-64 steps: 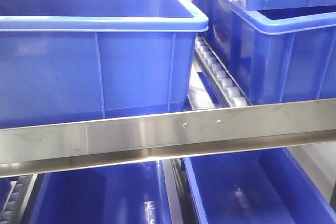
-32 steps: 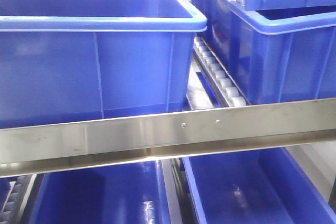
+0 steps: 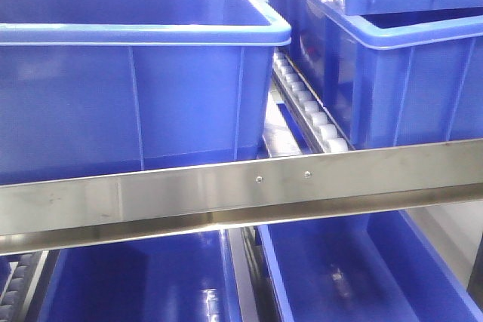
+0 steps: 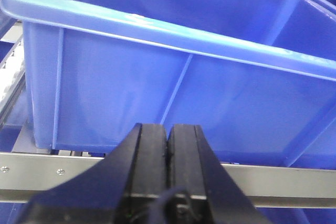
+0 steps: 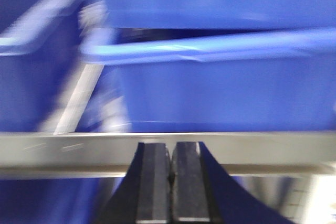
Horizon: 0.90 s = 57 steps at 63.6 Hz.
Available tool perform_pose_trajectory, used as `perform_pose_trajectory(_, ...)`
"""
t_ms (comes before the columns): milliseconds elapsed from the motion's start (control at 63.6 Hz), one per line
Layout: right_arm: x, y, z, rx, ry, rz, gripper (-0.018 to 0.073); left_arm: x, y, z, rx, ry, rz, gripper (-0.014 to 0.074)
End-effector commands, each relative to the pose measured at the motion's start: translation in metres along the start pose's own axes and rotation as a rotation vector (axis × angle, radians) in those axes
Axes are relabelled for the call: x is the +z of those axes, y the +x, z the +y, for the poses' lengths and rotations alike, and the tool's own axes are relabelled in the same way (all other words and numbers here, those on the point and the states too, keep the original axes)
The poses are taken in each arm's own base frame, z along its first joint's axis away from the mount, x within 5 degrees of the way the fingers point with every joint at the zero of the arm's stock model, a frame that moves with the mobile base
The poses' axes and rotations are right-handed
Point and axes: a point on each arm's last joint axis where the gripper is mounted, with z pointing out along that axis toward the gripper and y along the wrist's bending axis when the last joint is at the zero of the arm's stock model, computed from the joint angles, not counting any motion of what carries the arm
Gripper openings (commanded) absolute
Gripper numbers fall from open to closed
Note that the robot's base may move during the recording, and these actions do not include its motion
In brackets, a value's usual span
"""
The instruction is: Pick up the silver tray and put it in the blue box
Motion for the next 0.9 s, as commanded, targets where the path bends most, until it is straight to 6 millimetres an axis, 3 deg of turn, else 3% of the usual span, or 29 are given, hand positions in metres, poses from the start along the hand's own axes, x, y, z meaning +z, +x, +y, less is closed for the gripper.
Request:
perform_pose_trajectory(0,-0.0028,-0.0066,-0.0011,-0.013,0.021,-0.15,0.0057,-0.0022,-0.0101,-0.0014,-0.006,0.016,-0.113,-0.0095)
perform_pose_trajectory(880,-0.0024,-0.0041,-0.0013,-0.009,0.024,-0.113,0.0057,-0.0021,-0.0099,-0.0014,-0.006,0.015,-0.11,-0.0095)
